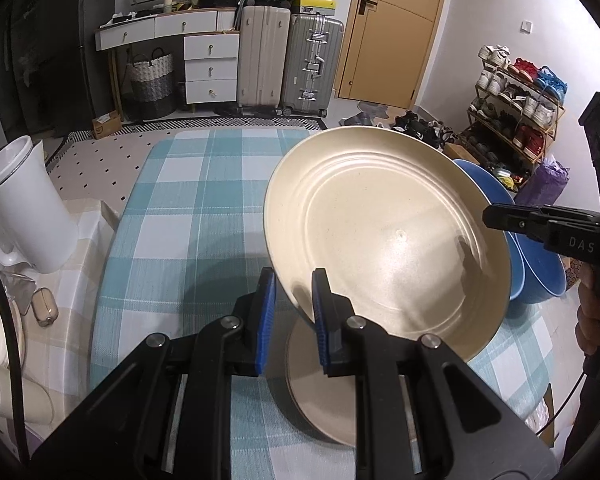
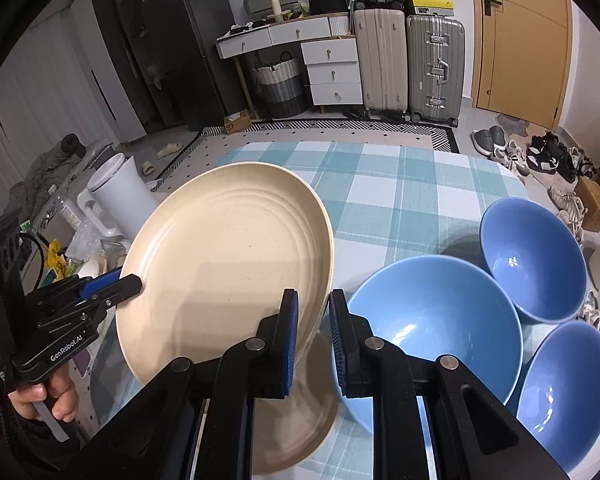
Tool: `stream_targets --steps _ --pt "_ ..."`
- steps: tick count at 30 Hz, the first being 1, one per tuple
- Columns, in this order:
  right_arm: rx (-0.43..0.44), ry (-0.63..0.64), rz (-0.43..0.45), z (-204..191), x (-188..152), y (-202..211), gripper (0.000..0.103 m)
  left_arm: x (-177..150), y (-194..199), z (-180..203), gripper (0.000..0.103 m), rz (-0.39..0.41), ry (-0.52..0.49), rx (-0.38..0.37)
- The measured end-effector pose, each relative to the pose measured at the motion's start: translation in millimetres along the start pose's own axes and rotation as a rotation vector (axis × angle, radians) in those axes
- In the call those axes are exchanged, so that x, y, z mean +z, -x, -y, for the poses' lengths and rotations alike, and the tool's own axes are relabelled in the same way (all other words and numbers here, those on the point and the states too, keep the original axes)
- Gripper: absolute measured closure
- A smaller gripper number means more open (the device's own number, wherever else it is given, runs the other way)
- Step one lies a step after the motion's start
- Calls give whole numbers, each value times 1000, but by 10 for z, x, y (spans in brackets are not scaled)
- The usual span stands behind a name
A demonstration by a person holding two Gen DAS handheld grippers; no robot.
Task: Organize plates and bowls
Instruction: 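Lift the cream plate with the left tool and carry it over another plate, then lower the right tool's cream plate onto the plate stack and open it while the left tool holds its plate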
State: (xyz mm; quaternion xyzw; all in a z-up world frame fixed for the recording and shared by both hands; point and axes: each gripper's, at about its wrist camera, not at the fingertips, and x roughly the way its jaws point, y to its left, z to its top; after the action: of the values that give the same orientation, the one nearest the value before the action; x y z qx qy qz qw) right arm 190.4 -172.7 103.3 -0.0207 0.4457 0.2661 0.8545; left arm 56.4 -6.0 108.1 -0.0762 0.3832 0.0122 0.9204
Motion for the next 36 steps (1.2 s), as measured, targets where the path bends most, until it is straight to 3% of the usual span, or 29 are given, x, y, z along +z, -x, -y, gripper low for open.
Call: stream_targets --steps 12,36 --pt "5 -13 25 -101 -340 144 85 -287 160 24 88 -18 -8 -11" --pt "-26 -101 -46 5 -1053 -131 85 -896 -299 104 88 -101 -93 9"
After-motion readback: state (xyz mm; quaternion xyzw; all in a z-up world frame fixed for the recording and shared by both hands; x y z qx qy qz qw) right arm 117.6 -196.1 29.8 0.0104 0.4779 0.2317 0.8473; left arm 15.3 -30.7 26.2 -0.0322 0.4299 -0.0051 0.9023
